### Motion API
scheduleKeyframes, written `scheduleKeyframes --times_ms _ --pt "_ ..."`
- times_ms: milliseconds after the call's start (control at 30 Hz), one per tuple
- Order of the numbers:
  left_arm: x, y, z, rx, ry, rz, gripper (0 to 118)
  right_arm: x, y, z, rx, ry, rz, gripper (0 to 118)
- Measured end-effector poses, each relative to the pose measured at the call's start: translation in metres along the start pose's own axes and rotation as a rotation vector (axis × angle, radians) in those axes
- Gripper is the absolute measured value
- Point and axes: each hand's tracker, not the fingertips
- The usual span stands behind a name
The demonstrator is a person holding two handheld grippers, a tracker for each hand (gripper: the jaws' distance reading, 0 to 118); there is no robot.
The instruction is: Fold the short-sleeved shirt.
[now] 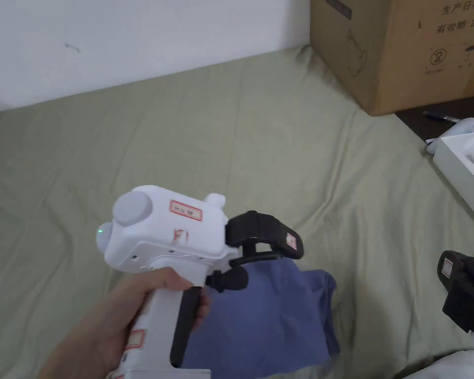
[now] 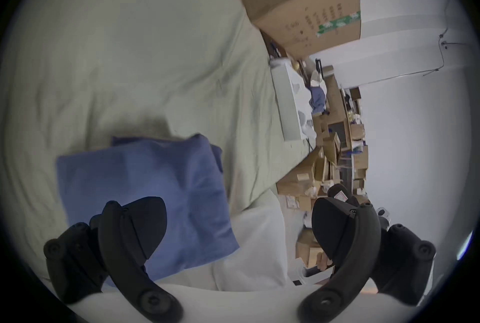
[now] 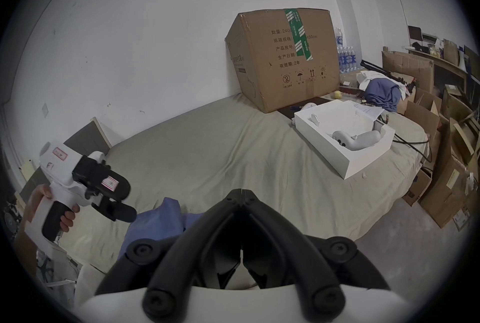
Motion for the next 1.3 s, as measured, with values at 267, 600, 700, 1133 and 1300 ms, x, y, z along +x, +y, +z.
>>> scheduleKeyframes --times_ms 267,600,700,1133,1300 --pt "-0.060 -0.033 0.021 0.171 0.117 0.091 19 -0.008 -0.003 -0.002 -0.008 0.022 0.027 0" --pt "-0.048 -0.037 -0.032 0.094 0.047 0.073 1 -0.006 -0.007 -0.005 -0.022 0.019 0.061 0" --pt "-0.037 -0.024 -0.055 0.068 0.085 0.044 1 -0.005 -0.008 -0.005 -0.022 0.022 0.059 0" --pt "0.012 -0.016 -0.146 -0.101 0.093 -0.073 1 0.004 -0.013 -0.006 -0.057 0.012 0.065 0" --pt "0.038 -0.024 -0.140 -0.092 0.069 -0.186 1 -0.004 -0.012 -0.004 -0.062 0.033 0.109 0"
